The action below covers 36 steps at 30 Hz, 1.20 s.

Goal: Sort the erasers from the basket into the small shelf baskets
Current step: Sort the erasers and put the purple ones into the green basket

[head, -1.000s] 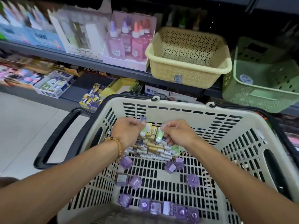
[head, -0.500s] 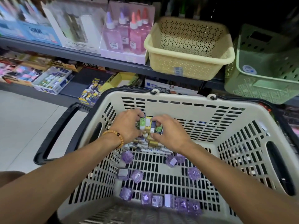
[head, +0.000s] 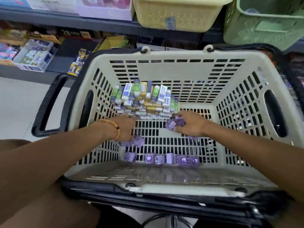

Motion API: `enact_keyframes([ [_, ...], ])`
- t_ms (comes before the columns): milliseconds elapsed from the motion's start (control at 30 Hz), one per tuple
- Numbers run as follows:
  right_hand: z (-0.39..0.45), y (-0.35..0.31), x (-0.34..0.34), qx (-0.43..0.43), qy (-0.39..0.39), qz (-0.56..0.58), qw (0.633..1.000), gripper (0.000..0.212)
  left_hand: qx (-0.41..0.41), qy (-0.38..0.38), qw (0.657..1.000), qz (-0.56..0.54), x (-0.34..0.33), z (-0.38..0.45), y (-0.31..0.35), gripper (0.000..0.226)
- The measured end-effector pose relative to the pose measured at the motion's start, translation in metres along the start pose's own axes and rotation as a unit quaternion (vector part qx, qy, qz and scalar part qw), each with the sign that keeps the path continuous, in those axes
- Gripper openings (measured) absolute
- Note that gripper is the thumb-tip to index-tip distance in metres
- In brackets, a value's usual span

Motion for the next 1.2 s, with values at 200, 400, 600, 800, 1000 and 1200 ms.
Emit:
enact_keyframes([
  [200, -0.015, 0.011, -0.034, 0.025, -0.134, 0.067, 0.988, 0.022, -0.004, -0.088, 0.987, -0.131, -0.024, 0.002, 0.015, 0.059],
  [400, -0.009, 0.003, -0.025, 0.127, -0.075, -0.091, 0.985, 0.073, -0.013, -0.052, 0.994, -0.094, -0.027, 0.006, 0.027, 0.080],
  [600, -0.026, -0.006, -0.043, 0.175, -0.187, -0.090, 0.962, 0.061, -0.027, -0.187, 0.957, -0.220, -0.054, -0.009, 0.064, 0.080],
  [800, -0.039, 0.050, -0.032, 0.012, -0.302, 0.016, 0.953, 0.050, -0.020, -0.166, 0.928, -0.334, -0.056, 0.005, 0.093, 0.067],
  [1000, -0.043, 0.086, -0.023, -0.034, -0.312, 0.028, 0.949, 0.046, -0.065, -0.149, 0.929, -0.334, -0.050, 0.029, 0.142, 0.055],
  [1200, -0.051, 0.106, -0.019, -0.019, -0.311, 0.016, 0.950, 0.034, -0.122, -0.194, 0.900, -0.371, -0.043, 0.036, 0.173, 0.052],
])
Point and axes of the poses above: each hand's wrist, its own z-axis towards the middle knuckle, its own x-axis out of the back of the hand, y = z × x, the point moved 6 cm from there along z, towards the middle knuckle, and after that the axes turned 13 degrees about y, right-handed, at the moved point
